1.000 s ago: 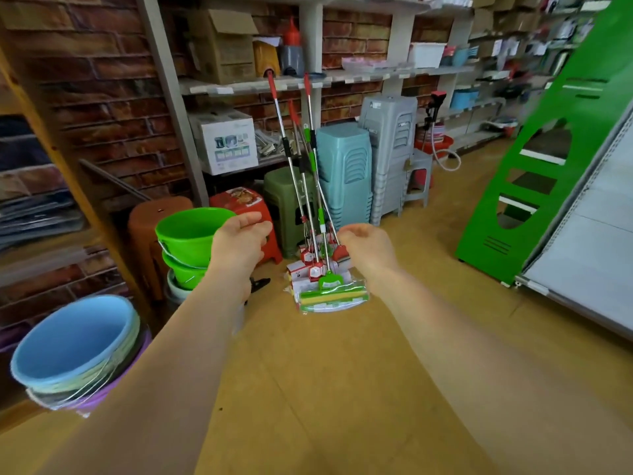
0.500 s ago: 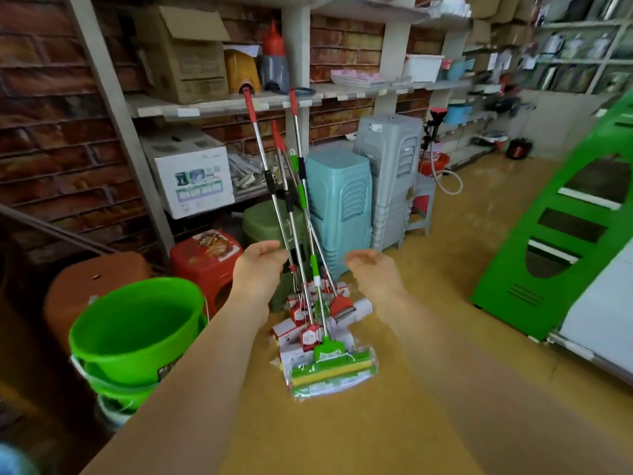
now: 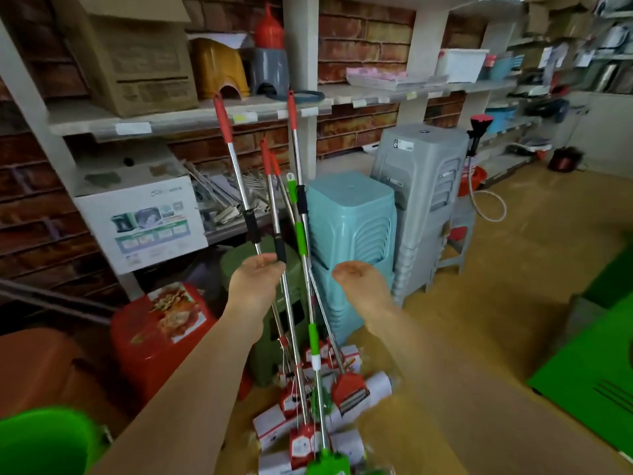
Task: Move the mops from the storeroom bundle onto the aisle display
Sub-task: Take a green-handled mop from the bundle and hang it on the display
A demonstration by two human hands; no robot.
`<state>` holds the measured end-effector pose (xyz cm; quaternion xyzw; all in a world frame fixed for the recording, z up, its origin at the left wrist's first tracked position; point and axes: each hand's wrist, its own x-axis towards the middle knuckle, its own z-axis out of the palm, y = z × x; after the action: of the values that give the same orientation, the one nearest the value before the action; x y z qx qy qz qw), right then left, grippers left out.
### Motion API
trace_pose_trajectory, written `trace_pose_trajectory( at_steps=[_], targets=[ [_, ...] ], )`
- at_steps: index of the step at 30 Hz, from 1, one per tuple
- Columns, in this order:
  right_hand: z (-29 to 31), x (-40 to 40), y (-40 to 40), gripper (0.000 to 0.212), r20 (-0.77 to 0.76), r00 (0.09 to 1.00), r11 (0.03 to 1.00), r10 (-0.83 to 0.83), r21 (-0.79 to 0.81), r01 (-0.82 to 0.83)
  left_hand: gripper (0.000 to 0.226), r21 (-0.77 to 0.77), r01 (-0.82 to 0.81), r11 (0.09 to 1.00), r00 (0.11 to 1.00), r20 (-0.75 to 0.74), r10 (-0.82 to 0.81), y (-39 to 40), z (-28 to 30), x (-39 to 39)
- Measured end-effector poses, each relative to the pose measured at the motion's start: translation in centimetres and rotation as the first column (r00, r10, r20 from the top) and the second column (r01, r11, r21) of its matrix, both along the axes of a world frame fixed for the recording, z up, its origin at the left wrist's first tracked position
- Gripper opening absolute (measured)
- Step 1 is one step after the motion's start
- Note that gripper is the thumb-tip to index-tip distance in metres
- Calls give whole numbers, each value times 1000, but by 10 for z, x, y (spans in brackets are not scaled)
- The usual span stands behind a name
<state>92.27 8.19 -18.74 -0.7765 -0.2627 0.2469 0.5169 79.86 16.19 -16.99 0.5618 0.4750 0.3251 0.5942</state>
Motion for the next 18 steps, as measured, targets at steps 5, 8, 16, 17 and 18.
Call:
trace_pose_trajectory(
  at_steps=[5,8,16,17,18],
  targets=[
    [-19,55,83,15,-24,1000,997,20,-73,-22,28,-15,2,1000,999,-36,-3,88,-14,57],
    [-36,77,133,28,-30,999,993,9,-114,-12,26,-8,49,999,997,-52,-49,147,-28,93],
    [-89,137,268,30,-67,991,975,-117,-197,102,27,-54,197,979,977,-74,-201,289,-69,175],
    [-97,145,282,31,-73,989,972,-126,-211,108,29,-59,208,976,974,-80,-212,303,-75,183],
    [-105,153,295,31,-77,989,970,-129,-217,110,30,-62,216,974,972,-81,-220,315,-81,191]
  ],
)
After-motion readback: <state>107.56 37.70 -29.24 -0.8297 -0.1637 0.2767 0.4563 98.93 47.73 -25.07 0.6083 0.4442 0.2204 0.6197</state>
